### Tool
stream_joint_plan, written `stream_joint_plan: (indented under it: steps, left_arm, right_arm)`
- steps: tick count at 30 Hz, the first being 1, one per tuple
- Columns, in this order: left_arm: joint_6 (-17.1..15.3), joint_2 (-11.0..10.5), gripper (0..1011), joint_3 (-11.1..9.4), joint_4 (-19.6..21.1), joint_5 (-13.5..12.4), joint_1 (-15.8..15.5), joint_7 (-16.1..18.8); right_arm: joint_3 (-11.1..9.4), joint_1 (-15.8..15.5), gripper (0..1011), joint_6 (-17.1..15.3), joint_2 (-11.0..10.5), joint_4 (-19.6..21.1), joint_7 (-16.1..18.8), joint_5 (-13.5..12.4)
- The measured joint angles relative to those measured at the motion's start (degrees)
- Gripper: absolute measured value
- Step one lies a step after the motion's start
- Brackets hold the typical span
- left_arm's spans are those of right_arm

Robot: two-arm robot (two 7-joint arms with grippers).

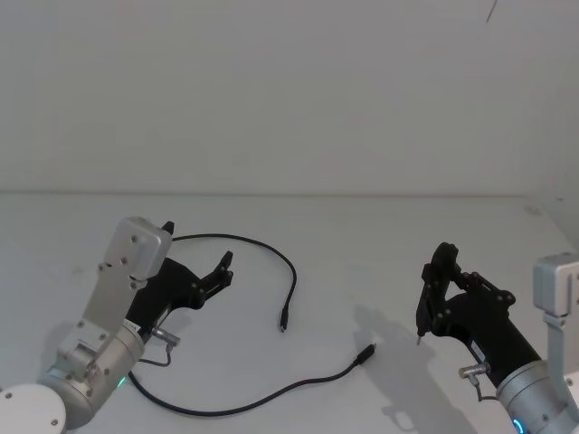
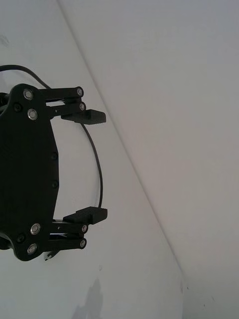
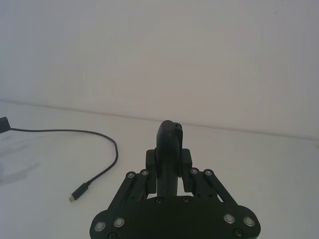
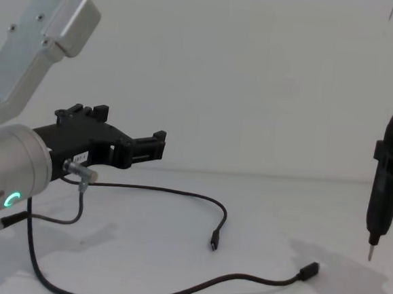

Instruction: Pick up the data cable with the one hand.

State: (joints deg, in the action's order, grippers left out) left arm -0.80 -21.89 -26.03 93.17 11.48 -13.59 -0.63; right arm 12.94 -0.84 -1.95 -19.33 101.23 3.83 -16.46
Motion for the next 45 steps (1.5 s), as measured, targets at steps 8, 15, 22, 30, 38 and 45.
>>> stream_joint_plan:
  steps: [8,15,22,30,38,45]
  left_arm:
    - [0.0,0.0,1001,0.0,0.0,0.0,0.0,0.0]
    - [0.0,0.0,1001,0.0,0.0,0.0,0.0,0.0]
    - [0.0,0.0,1001,0.0,0.0,0.0,0.0,0.0]
    - [0.0,0.0,1001,0.0,0.0,0.0,0.0,0.0]
    - [0.0,0.0,1001,0.0,0.0,0.0,0.0,0.0]
    - [0.0,0.0,1001,0.0,0.0,0.0,0.0,0.0]
  right_arm:
    - [0.0,0.0,279,0.0,0.0,0.0,0.0,0.0]
    - [0.0,0.0,279,0.0,0.0,0.0,0.0,0.0]
    - [0.0,0.0,279,0.0,0.0,0.0,0.0,0.0]
    - [0.0,0.0,279,0.0,0.0,0.0,0.0,0.0]
    - [0.0,0.0,279,0.0,0.0,0.0,0.0,0.0]
    - [0.0,0.0,279,0.0,0.0,0.0,0.0,0.0]
